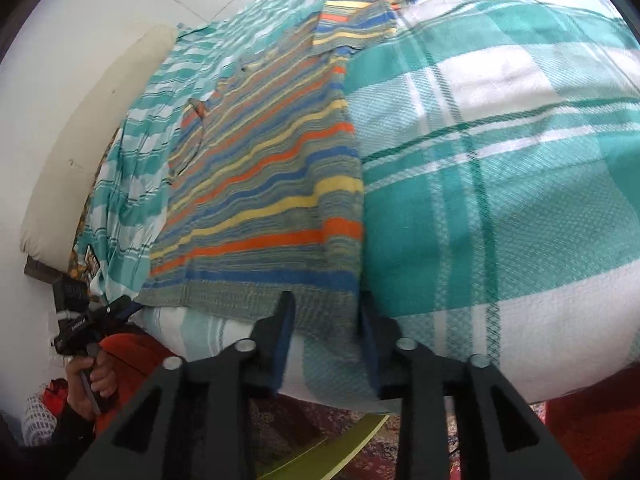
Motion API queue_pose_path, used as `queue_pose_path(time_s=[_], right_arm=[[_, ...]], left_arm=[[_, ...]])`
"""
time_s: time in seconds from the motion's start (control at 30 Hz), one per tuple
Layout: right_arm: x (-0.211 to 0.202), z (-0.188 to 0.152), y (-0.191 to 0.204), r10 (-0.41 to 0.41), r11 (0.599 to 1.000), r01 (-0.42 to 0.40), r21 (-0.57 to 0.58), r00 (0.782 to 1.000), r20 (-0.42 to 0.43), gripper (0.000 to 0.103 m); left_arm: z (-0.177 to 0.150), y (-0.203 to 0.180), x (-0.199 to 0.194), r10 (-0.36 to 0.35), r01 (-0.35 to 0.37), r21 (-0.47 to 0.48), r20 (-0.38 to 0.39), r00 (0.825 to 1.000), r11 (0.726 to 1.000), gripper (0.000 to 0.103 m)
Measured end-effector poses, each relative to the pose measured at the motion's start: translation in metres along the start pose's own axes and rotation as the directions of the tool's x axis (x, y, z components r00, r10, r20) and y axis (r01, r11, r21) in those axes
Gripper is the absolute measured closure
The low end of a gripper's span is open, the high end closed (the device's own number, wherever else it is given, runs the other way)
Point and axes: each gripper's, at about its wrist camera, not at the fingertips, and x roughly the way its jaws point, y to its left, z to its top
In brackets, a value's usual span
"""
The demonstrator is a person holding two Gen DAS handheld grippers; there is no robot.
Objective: Fold small clothes
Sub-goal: 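Pull the hem with both tools to straighten the sweater body, then open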
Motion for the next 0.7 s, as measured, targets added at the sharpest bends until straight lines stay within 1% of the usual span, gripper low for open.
queue_pose_path(time_s=[0.07,0.1,0.13,0.17,0.2,0.23,0.33,0.37,0.4,0.43,0.5,0.57,0.6,0.63,0.7], right_arm=[[-0.001,0.0,0.0,0.011,1.0,-0.011,-0.003,1.0,0.0,0.061],[-0.003,0.0,-0.001,0.02,1.0,-0.021,0.003,1.0,0.002,0.057],[-0.005,0.0,-0.002,0.026,1.0,-0.026,0.008,1.0,0.006,0.056],[-0.005,0.0,-0.002,0.026,1.0,-0.026,0.014,1.0,0.01,0.056],[-0.006,0.0,-0.004,0.027,0.999,-0.028,0.022,1.0,0.014,0.056],[-0.006,0.0,-0.006,0.031,0.999,-0.032,0.032,0.999,0.015,0.056],[-0.003,0.002,-0.006,0.025,0.999,-0.026,0.029,1.0,0.013,0.058],[-0.003,0.003,-0.005,0.001,1.0,-0.001,0.021,1.0,0.011,0.063],[-0.002,0.004,-0.005,-0.03,0.999,0.03,0.015,1.0,0.005,0.088],[-0.001,0.005,-0.005,-0.061,0.998,0.061,0.014,0.998,-0.005,0.096],[-0.006,0.005,-0.008,-0.056,0.997,0.056,0.051,0.998,-0.01,0.097],[-0.015,0.003,-0.008,-0.035,0.997,0.036,0.075,0.999,-0.012,0.097],[-0.018,0.001,-0.007,-0.032,0.997,0.032,0.072,0.999,-0.013,0.097],[-0.018,0.0,-0.005,-0.038,0.997,0.039,0.064,0.999,-0.017,0.097],[-0.008,-0.004,-0.007,-0.078,0.996,0.08,0.044,0.996,-0.041,0.097]], left_arm=[[0.002,0.002,0.006,-0.023,0.023,-0.015,-0.007,1.0,1.0,0.052],[0.003,0.001,0.01,-0.032,0.032,-0.018,-0.008,0.999,0.999,0.053],[0.003,-0.001,0.014,-0.034,0.034,-0.016,-0.011,0.999,0.999,0.06],[0.001,-0.002,0.017,-0.032,0.031,-0.016,-0.019,0.999,0.999,0.074],[0.001,-0.002,0.022,-0.027,0.027,-0.02,-0.038,0.999,0.999,0.083],[0.0,-0.002,0.026,-0.018,0.016,-0.023,-0.054,0.998,1.0,0.102],[-0.004,-0.005,0.029,0.052,-0.052,-0.004,-0.065,0.997,0.999,0.103],[-0.005,-0.008,0.027,0.077,-0.076,0.01,-0.065,0.995,0.997,0.103],[-0.006,-0.011,0.023,0.099,-0.097,0.026,-0.062,0.993,0.995,0.103],[-0.007,-0.015,0.02,0.112,-0.11,0.038,-0.057,0.992,0.993,0.103],[-0.009,-0.019,0.006,0.13,-0.127,0.058,-0.043,0.991,0.99,0.103],[-0.013,-0.021,-0.003,0.134,-0.13,0.077,-0.048,0.99,0.988,0.103],[-0.016,-0.02,-0.005,0.159,-0.154,0.094,-0.053,0.986,0.984,0.103],[-0.017,-0.016,-0.004,0.175,-0.169,0.099,-0.059,0.983,0.981,0.103],[-0.019,-0.004,0.005,0.204,-0.197,0.076,-0.086,0.975,0.977,0.103]])
